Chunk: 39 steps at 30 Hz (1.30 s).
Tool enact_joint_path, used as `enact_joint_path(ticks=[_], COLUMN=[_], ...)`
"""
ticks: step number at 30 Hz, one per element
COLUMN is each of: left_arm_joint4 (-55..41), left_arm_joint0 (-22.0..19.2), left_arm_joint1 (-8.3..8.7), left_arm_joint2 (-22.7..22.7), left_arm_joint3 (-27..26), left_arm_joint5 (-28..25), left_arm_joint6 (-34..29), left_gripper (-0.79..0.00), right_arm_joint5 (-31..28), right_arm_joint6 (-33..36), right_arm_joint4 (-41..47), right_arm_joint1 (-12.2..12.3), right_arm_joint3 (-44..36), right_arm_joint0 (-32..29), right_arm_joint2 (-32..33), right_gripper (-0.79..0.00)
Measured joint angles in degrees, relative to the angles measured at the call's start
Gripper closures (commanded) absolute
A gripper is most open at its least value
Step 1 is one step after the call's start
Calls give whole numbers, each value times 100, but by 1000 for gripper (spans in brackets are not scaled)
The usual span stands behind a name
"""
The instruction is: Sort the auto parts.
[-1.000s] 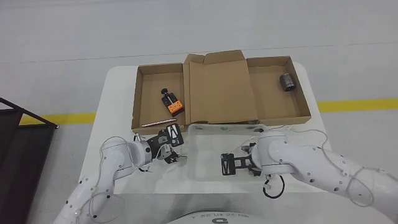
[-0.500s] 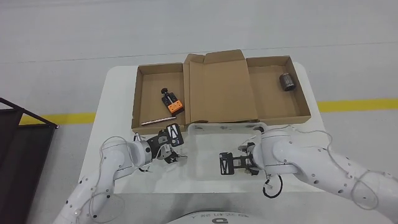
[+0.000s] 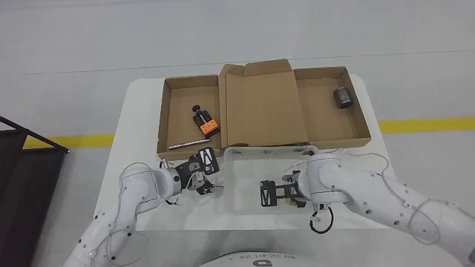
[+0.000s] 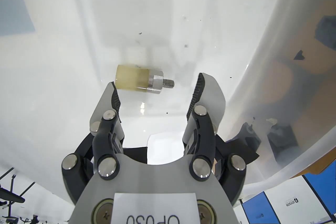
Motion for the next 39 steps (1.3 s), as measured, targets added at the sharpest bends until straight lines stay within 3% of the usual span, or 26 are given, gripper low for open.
enact_joint_path(ticks=[15, 21, 27, 35, 39], left_arm_joint4=[0, 0, 0, 0, 0], left_arm_joint0=[0, 0, 0, 0, 0], left_arm_joint1=[0, 0, 0, 0, 0], left_arm_joint2=[0, 0, 0, 0, 0], left_arm_joint3=[0, 0, 0, 0, 0], left_arm_joint5=[0, 0, 0, 0, 0], left_arm_joint6=[0, 0, 0, 0, 0], left_gripper=[-785, -785, -785, -785, -785], right_arm_joint5=[-81, -46, -43, -58, -22], right_arm_joint6=[-112, -257, -395, -433, -413], right_arm_joint4=[101, 111, 113, -30, -117], right_arm_joint1=[-134, -114, -90, -118, -155], right_arm_joint3=[186, 114, 94, 149, 207], right_arm_joint0=[-41, -126, -203, -270, -267], right_arm_joint2=[37, 143, 261, 286, 289], right_gripper=[-388, -631, -705, -693, -619])
